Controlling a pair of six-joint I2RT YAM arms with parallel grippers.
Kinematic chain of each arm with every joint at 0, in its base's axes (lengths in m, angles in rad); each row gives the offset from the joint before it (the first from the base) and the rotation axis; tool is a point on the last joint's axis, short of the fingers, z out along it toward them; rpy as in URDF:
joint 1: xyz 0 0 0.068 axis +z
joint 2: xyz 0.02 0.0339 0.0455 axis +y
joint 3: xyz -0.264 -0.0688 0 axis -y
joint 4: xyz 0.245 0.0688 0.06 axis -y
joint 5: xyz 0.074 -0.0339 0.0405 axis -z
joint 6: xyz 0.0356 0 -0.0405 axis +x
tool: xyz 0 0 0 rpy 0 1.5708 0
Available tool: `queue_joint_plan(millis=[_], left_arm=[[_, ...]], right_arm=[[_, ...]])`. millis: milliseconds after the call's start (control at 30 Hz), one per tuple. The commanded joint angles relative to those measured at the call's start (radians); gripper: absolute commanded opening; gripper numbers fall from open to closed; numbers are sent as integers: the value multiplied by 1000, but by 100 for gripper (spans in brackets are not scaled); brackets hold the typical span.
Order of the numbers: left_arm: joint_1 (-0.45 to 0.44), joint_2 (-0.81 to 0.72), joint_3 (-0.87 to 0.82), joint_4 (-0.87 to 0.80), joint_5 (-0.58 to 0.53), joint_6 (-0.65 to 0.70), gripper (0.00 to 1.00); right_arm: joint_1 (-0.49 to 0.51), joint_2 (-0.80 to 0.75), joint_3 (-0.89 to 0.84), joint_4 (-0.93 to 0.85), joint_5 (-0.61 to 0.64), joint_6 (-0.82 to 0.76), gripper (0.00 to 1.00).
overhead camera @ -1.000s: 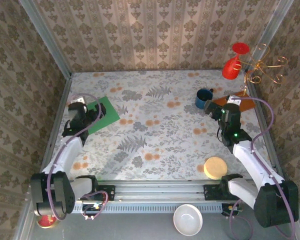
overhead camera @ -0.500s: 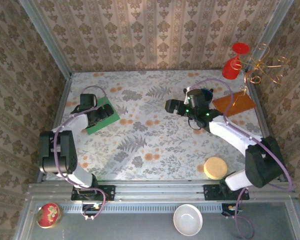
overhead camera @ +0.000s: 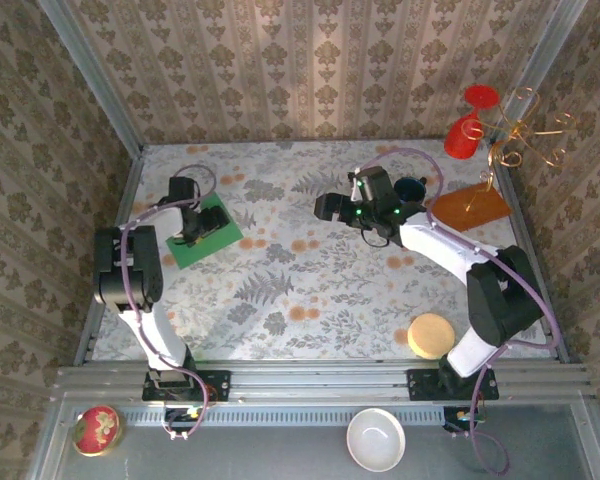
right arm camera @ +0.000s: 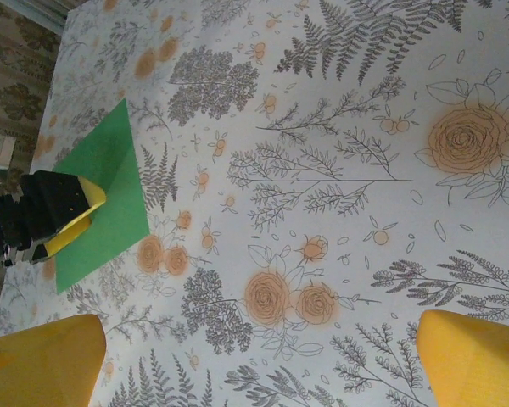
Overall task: Fold a paper plane with a square sheet of paper (pick it up from the middle)
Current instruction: Move the square sheet of paper to the center of the table.
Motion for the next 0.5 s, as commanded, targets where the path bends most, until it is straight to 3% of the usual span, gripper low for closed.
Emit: queue_joint_plan(millis=[0, 133, 467], left_arm=[[-79, 22, 4, -83, 40, 7, 80], [-197, 8, -46, -81, 61, -48, 79], [-593, -92, -177, -24, 25, -280, 74]], right_arm=[[2, 25, 30, -55, -9, 23, 96], [1, 38, 43, -90, 17, 34, 95], [-24, -3, -4, -162, 55, 84, 91]])
